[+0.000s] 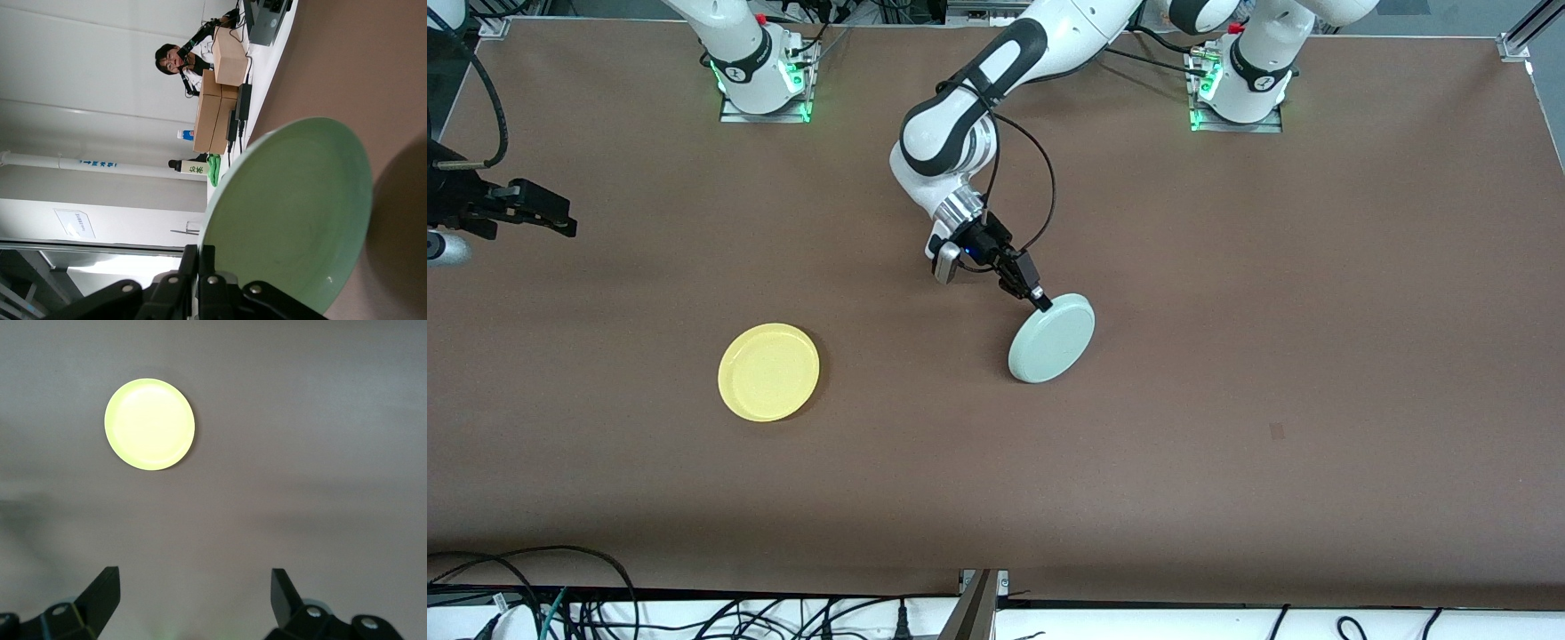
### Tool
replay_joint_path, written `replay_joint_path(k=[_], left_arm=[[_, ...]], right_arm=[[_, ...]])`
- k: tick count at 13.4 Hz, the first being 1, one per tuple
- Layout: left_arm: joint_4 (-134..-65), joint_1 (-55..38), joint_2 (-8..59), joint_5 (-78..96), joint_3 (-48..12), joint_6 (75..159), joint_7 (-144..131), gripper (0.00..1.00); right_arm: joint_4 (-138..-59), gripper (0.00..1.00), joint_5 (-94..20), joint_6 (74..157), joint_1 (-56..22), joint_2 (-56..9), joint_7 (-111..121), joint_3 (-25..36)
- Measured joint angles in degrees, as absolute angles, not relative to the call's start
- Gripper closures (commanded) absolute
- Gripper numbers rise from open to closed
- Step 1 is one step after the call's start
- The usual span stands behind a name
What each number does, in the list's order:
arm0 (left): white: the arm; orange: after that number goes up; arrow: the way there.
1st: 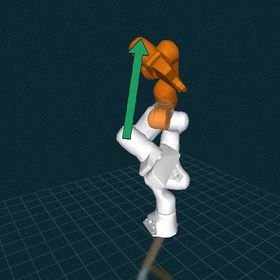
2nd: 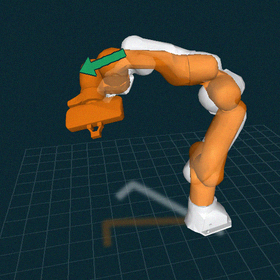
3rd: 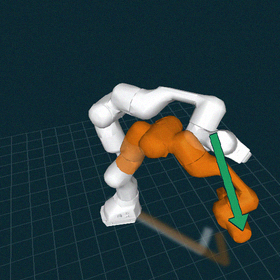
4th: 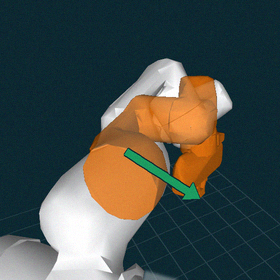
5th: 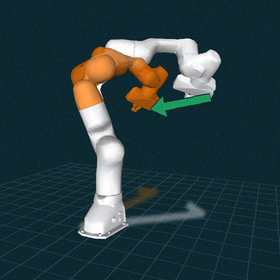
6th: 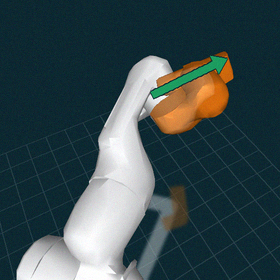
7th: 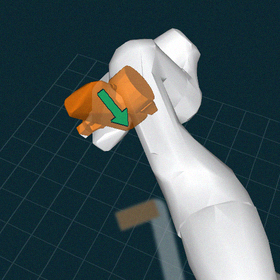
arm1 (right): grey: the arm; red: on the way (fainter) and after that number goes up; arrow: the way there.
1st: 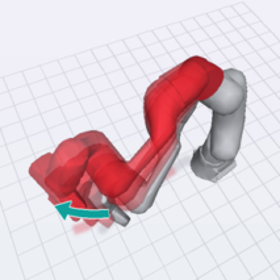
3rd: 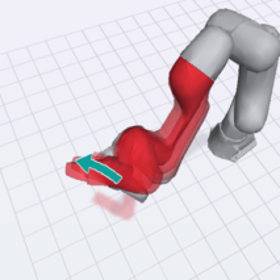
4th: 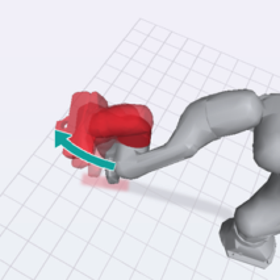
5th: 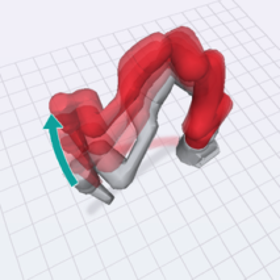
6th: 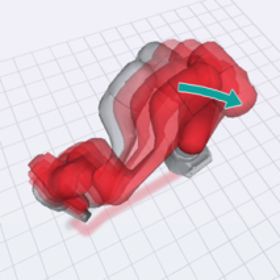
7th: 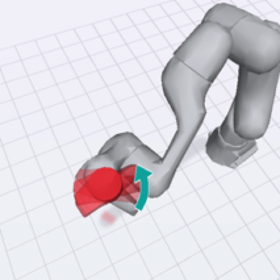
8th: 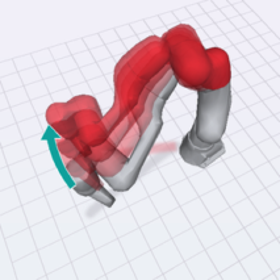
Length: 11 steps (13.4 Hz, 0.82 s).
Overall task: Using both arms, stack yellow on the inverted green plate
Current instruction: 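Lower the green plate upside down and open the left gripper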
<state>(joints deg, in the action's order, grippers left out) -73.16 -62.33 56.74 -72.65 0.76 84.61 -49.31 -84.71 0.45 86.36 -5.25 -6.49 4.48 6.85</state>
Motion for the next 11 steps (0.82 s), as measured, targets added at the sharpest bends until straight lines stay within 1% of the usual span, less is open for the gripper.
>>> replay_joint_path(k=[5, 8, 11], left_arm=[[-73.11, -64.24, 57.44, -70.22, -0.17, 86.2, -60.83, 0.0], [-73.09, -65.42, 57.85, -66.66, -1.1, 91.62, -72.36, 0.0], [-73.04, -65.49, 58.15, -65.6, -1.28, 98.84, -82.38, 0.0]], right_arm=[[-84.75, 0.0, 0.45, 86.72, -5.19, -7.2, 4.48, 6.96], [-84.8, 0.0, 0.45, 87.67, -5.18, -8.49, 4.48, 6.97], [-84.85, 0.0, 0.46, 87.96, -4.82, -10.23, 4.48, 7.2]])
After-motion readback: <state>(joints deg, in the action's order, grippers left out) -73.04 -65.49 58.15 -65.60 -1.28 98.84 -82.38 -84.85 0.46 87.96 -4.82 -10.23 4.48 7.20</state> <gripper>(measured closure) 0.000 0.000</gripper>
